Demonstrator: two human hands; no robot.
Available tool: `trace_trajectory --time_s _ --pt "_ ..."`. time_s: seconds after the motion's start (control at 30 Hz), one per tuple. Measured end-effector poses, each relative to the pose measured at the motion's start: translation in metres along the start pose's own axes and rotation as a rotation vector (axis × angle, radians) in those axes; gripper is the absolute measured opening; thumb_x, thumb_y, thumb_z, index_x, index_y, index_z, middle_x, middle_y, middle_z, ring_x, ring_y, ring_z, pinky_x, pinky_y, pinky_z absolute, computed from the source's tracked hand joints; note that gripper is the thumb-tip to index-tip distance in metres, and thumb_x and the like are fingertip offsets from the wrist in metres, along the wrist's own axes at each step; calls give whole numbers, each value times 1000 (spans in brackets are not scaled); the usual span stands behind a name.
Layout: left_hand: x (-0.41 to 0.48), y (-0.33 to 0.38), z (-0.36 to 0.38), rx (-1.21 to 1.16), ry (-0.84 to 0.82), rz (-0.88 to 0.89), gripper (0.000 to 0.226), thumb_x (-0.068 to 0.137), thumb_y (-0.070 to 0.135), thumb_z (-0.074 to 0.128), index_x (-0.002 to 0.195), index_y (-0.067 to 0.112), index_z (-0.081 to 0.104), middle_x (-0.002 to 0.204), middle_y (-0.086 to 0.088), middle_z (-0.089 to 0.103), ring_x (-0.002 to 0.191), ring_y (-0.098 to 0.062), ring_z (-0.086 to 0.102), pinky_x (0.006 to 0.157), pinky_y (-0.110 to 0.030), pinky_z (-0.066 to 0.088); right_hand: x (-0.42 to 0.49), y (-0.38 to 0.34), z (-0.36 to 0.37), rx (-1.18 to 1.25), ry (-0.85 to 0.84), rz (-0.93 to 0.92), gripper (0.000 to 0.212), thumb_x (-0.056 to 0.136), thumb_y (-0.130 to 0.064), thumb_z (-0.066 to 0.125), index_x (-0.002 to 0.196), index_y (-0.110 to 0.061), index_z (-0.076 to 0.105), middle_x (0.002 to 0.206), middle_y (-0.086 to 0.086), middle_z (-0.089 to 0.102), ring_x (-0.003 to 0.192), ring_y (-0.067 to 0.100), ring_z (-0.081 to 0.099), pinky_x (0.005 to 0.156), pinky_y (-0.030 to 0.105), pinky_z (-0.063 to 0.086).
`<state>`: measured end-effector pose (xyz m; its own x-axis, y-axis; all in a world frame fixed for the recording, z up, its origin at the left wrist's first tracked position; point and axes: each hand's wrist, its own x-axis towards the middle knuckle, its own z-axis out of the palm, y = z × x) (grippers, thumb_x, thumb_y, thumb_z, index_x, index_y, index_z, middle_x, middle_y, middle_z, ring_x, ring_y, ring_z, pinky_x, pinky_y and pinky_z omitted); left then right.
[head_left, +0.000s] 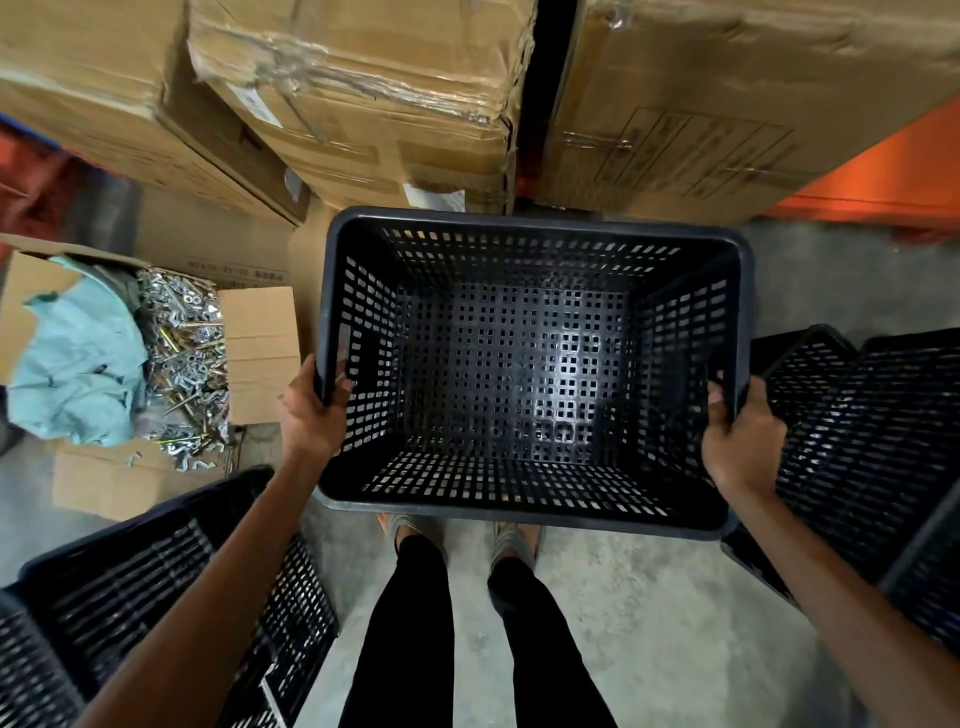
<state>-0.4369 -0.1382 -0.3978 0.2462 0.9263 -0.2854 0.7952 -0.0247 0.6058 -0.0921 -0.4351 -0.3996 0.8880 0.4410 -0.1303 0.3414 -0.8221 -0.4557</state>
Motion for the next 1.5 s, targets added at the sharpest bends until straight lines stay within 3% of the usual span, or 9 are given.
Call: trace_trajectory --time_s 0.2,0.47,0.57,0.67,0.87,1.03,1.17,1.27,1.5 --pt "-5 3 2 -12 -9 -46 32 92 10 58 124 12 56 93 -1 61 62 -1 52 40 -3 39 -2 -1 2 -29 -31 32 31 101 -30 46 119 -4 48 89 23 67 71 40 65 59 34 46" --pt "2 -3 -7 65 -45 4 34 92 13 57 125 14 52 97 0 62 80 -15 57 52 -11 41 -18 -3 5 -80 -33 80 28 101 -28 44 114 -3 43 80 25 64 66 44 64 56 31 40" --pt "2 -5 -8 80 -21 71 31 93 12 56 123 9 51 92 -1 59 73 -17 54 46 -2 40 -20 -1 6 -72 -44 56 25 101 -24 45 115 -4 42 77 19 63 63 42 64 55 28 38" --pt "-6 -7 -3 94 10 77 29 94 12 54 122 4 48 91 -2 57 72 -19 53 47 -10 35 -15 -4 4 -68 -51 14 21 100 -21 45 113 -4 42 69 1 51 60 38 65 53 24 34" --pt "-22 -8 -2 107 -6 56 30 97 18 49 124 5 42 89 -2 59 69 -21 57 53 -26 42 -6 -2 0 -76 -82 34 23 100 -20 44 116 -5 42 77 17 64 65 41 66 55 28 37" --pt "-19 -7 2 118 1 92 34 97 15 48 127 2 38 86 4 54 53 5 51 39 -3 38 -9 -4 2 -108 -49 52 27 100 -21 44 120 -3 42 78 24 64 65 45 64 53 34 41" --pt "-14 -10 -1 96 -7 98 31 97 17 46 124 6 37 83 2 56 56 3 49 36 -1 37 -14 -4 4 -88 -28 59 26 100 -20 45 119 -2 43 78 23 64 63 43 63 53 30 38" --pt "-9 -9 -3 94 -18 132 17 97 16 46 112 19 37 69 15 50 44 -1 49 33 0 33 -21 -3 7 -76 -5 62 26 100 -20 45 118 -2 43 77 22 64 62 42 63 54 29 38" --pt "-7 -11 -4 79 -29 91 18 96 13 47 114 14 43 73 14 52 51 3 52 35 1 34 -25 -2 8 -63 10 50 27 100 -20 47 120 -1 45 81 21 66 65 41 64 57 29 40"
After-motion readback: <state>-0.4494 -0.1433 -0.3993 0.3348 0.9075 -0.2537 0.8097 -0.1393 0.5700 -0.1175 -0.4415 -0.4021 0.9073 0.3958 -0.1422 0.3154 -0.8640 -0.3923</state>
